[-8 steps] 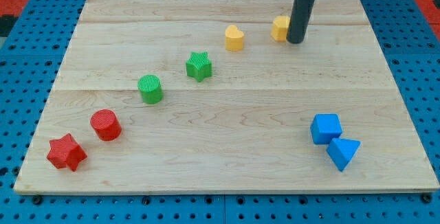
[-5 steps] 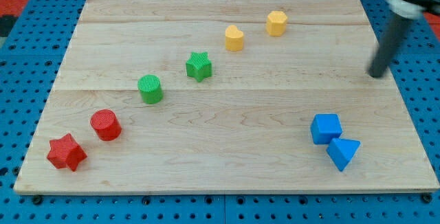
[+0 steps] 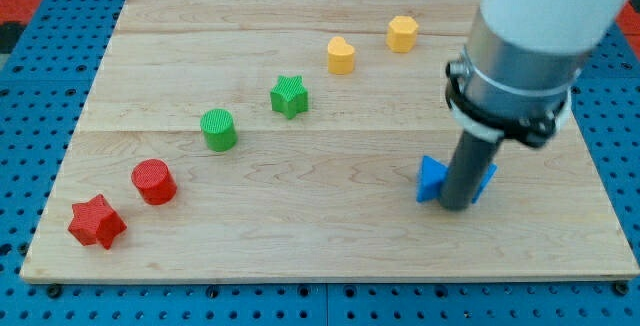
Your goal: Move the blue cube to the top right of the yellow hexagon
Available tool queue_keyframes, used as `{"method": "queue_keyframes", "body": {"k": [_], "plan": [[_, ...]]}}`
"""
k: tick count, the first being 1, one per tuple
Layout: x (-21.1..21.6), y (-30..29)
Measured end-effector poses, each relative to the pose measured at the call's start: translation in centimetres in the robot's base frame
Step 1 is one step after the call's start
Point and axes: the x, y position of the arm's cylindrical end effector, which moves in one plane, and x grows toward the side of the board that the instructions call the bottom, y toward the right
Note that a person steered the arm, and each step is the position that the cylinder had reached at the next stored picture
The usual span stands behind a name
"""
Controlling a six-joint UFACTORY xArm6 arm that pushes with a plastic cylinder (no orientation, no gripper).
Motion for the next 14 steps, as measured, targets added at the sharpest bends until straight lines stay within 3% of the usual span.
{"method": "queue_keyframes", "body": {"k": [1,2,5,8,10,11,12,13,14], "plan": [[-2.0,4.5],[0.4,6.8],[-14.6,4.4],[-20.0,3.2],[-22.3,10.1],[-22.1,9.0],[-18.2,8.9],[-20.6,4.7],[-25.3,4.7]]}}
